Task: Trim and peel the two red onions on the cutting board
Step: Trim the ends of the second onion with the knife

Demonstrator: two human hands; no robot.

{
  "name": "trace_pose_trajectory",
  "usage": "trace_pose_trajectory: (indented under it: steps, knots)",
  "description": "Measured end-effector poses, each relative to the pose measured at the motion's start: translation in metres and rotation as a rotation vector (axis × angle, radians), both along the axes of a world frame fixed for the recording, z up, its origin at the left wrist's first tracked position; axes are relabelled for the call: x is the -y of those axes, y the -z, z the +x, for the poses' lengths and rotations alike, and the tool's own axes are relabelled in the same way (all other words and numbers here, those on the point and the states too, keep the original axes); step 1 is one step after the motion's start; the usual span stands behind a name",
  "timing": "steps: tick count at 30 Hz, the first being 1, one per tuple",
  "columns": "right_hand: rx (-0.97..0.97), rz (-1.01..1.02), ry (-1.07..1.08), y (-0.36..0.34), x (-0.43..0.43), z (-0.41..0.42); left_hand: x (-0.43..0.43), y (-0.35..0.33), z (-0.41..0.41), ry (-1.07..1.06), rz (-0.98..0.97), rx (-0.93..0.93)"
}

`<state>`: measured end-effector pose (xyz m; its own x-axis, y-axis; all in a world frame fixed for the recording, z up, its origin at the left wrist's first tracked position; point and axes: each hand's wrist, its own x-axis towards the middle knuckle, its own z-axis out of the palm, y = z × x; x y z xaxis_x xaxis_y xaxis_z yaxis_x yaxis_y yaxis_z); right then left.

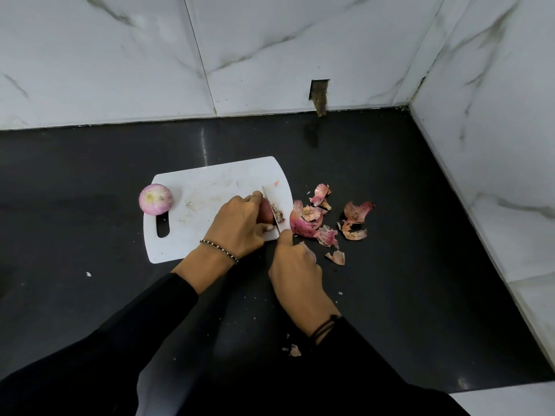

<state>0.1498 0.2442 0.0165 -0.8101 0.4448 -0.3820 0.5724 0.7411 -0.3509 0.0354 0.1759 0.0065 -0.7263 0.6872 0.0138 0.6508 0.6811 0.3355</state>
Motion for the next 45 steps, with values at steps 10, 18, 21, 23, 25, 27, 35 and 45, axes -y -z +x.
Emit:
trace_pose_trajectory:
  steps: [10, 18, 21, 23, 25, 27, 35, 45]
  knots:
    - [-0.039, 0.126, -0.089, 0.005, 0.000, 0.005, 0.022, 0.006, 0.004, -0.161, 0.204, 0.061]
    - [-0.012, -0.004, -0.028, 0.009, -0.009, 0.003, 0.030, 0.001, -0.003, -0.090, 0.104, 0.135]
    - [-0.029, 0.003, -0.025, 0.009, -0.008, 0.003, 0.027, -0.004, -0.005, 0.013, -0.082, 0.037]
    - [-0.029, 0.004, -0.024, 0.008, -0.009, 0.003, 0.024, -0.006, -0.006, 0.050, -0.181, -0.031]
    - [-0.017, -0.004, -0.021, 0.008, -0.009, 0.004, 0.023, -0.007, -0.005, 0.057, -0.194, -0.060]
    - [-0.010, -0.005, -0.019, 0.006, -0.009, 0.004, 0.024, -0.006, -0.004, 0.059, -0.148, -0.060]
    - [0.004, -0.006, 0.043, 0.003, -0.016, 0.012, 0.066, -0.005, -0.001, -0.122, 0.234, 0.172]
    - [-0.259, 0.048, 0.093, 0.005, -0.009, 0.028, 0.082, 0.004, 0.007, -0.282, 0.475, 0.409]
